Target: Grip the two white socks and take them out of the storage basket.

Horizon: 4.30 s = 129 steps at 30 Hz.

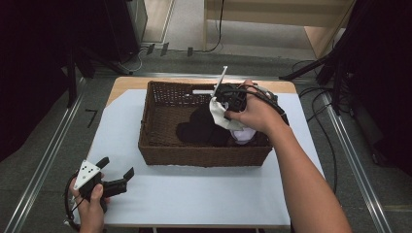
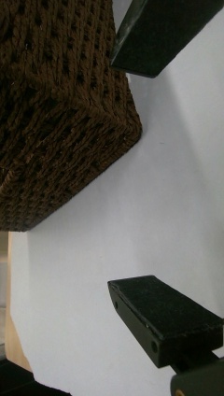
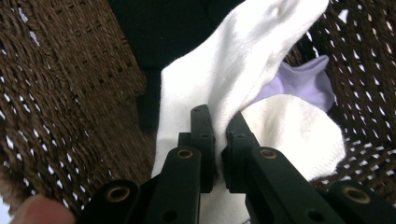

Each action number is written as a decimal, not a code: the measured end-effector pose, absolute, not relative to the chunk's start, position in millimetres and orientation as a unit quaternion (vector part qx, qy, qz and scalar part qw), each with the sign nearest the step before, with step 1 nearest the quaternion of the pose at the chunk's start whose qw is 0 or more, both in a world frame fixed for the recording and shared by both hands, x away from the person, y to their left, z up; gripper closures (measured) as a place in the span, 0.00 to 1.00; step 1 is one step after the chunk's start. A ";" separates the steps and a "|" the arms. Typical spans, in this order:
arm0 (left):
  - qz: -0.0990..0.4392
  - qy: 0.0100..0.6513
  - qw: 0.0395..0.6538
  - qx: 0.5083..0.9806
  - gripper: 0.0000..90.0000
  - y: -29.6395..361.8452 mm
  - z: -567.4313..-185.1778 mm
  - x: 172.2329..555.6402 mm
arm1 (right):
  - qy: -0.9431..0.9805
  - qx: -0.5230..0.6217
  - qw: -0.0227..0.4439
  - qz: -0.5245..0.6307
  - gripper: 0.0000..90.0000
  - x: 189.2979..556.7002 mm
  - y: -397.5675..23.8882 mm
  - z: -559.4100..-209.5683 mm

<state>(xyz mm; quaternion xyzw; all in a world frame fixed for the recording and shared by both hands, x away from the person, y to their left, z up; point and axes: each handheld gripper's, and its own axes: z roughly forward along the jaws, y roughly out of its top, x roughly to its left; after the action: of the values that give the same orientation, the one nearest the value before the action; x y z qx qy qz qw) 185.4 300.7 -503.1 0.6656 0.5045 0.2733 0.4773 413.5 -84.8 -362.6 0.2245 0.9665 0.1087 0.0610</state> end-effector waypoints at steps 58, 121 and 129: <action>0.275 0.503 0.473 0.669 0.00 300.3 -503.0 185.6 | 0.923 0.353 0.085 0.127 0.94 407.7 -254.2 -348.8; 0.276 0.502 0.475 0.668 0.00 300.1 -503.2 185.2 | 0.837 0.482 0.159 0.206 0.23 361.6 -323.7 -458.2; 0.279 0.502 0.474 0.668 0.00 300.0 -503.1 184.7 | 0.781 0.519 0.197 0.288 0.16 329.8 -337.8 -469.1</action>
<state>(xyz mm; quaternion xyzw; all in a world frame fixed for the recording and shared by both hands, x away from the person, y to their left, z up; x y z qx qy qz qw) 184.7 300.0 -503.1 0.6678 0.5015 0.2789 0.4741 329.8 -337.8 -469.1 0.5186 0.7806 0.2876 0.1973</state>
